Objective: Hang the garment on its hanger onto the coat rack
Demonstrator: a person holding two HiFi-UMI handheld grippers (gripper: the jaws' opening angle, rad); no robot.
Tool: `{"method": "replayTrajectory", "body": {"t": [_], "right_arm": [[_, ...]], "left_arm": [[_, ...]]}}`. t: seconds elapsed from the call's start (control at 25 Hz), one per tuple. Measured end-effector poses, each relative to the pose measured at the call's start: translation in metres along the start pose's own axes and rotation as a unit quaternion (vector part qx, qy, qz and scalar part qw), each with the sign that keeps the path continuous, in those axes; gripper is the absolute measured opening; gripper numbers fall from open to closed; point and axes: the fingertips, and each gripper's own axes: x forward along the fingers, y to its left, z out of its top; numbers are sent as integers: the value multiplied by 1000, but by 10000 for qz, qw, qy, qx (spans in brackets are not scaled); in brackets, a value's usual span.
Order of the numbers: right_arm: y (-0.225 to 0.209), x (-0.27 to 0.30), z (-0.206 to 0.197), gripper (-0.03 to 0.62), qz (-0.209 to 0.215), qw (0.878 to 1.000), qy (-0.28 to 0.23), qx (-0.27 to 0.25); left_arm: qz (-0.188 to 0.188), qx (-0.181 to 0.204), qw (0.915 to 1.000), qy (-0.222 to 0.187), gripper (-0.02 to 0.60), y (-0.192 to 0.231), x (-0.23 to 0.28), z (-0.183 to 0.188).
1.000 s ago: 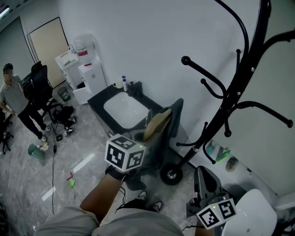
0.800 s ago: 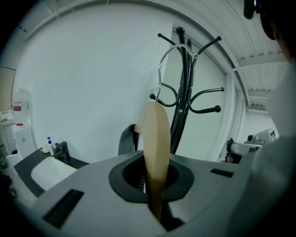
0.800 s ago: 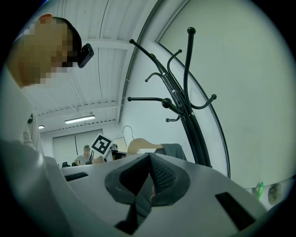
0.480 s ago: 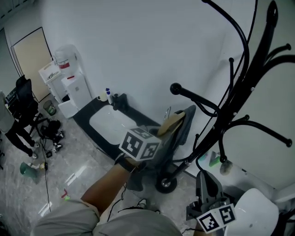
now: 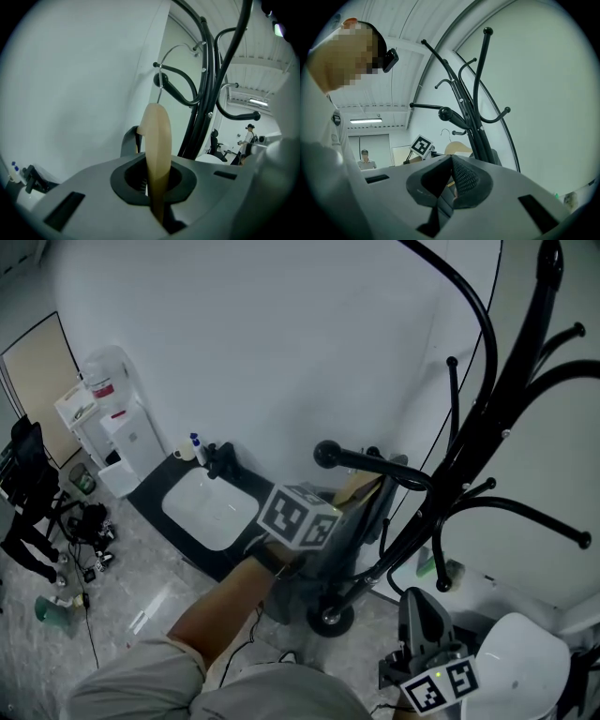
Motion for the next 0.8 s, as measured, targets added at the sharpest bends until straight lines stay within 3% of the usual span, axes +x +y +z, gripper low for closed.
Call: {"method": "replayTrajectory", "body": {"t": [0.32, 0.6, 0.8], "right_arm": [[-17, 5, -1, 15, -118, 9999, 8, 97], [-12, 11, -5, 15, -7, 9999, 33, 131], [-20, 7, -5, 15, -40, 9998, 55, 166]], "left_arm": [[-112, 79, 9998, 156, 3, 13, 14, 7], [-68, 821, 9936, 769, 3, 6, 24, 1], [87, 1018, 9900, 976, 3, -1, 35, -20]]}}
